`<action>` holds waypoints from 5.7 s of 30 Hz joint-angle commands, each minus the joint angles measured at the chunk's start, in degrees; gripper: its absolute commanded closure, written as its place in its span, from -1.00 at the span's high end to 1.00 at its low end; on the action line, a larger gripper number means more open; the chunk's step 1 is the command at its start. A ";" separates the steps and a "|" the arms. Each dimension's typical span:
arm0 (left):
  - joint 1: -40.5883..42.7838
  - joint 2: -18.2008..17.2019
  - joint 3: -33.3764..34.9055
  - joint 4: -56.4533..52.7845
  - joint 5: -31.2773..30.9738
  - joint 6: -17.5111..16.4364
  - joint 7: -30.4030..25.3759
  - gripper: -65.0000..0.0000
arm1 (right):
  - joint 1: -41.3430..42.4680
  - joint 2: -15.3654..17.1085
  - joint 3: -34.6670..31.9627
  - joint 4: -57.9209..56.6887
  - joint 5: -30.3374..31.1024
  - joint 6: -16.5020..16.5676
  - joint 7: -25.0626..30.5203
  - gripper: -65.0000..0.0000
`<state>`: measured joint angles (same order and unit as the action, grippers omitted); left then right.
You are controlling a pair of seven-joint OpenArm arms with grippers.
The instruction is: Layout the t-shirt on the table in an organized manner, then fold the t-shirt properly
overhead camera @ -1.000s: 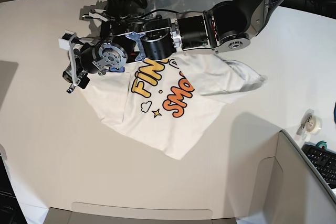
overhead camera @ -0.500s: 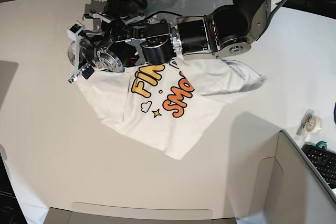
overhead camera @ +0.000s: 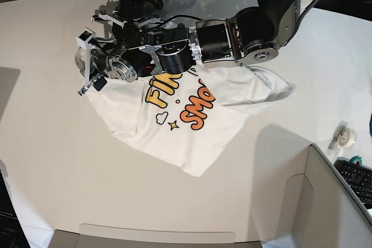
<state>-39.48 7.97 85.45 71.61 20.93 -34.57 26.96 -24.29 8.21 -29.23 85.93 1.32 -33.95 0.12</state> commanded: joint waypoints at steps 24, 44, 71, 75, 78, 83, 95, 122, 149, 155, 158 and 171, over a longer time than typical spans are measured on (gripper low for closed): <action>-1.26 1.03 -0.45 0.34 3.38 8.32 -4.06 -0.26 | -3.18 0.28 -0.44 -3.07 11.64 3.14 -46.93 -1.00; 3.92 1.03 -0.45 -0.63 10.94 8.85 -7.05 -0.26 | -0.19 -0.16 -10.63 -8.00 11.47 3.14 -49.39 -1.00; 5.86 1.03 -0.45 5.00 12.87 16.06 -9.42 -0.26 | 0.69 0.28 -14.77 -8.17 11.47 3.14 -49.75 -1.00; 7.44 1.03 -0.45 9.92 12.61 16.06 -9.77 -0.26 | 1.74 1.51 -14.77 -8.17 11.47 3.05 -51.15 -1.00; 7.53 1.03 -0.45 11.95 12.61 16.06 -9.69 -0.26 | 2.54 2.39 -14.77 -8.35 11.47 3.05 -53.09 -1.00; 7.18 1.03 -0.45 12.30 12.52 16.06 -9.69 -0.26 | 2.27 4.14 -15.03 -8.35 10.85 3.05 -53.09 -1.00; 6.47 1.03 -0.45 13.62 12.43 16.06 -7.75 -0.26 | 1.30 6.34 -18.81 -8.44 9.80 3.05 -53.44 -1.00; 12.19 1.03 -0.45 2.98 12.61 15.80 -6.17 -0.26 | 1.66 6.69 -22.77 -8.44 9.80 0.33 -56.43 -1.00; 13.59 1.03 -0.45 14.23 12.96 16.06 -5.55 -0.99 | 1.74 8.28 -21.36 -8.08 9.80 0.24 -56.08 -1.00; 11.13 1.03 -0.45 18.89 12.96 16.06 -5.47 -0.99 | 1.39 8.28 -19.95 -8.08 9.80 0.24 -56.34 -1.00; 10.08 1.03 -0.45 21.18 12.96 16.06 -4.76 -0.99 | 1.39 8.28 -20.30 -8.08 9.80 0.24 -56.34 -1.00; 5.42 1.03 -11.56 26.45 12.43 16.06 4.29 -0.99 | 1.57 8.10 -20.04 -8.00 9.80 0.15 -56.43 -1.00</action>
<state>-30.35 5.06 75.37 95.15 31.40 -20.71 33.52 -19.59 16.45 -47.88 81.73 -4.10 -43.20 -2.13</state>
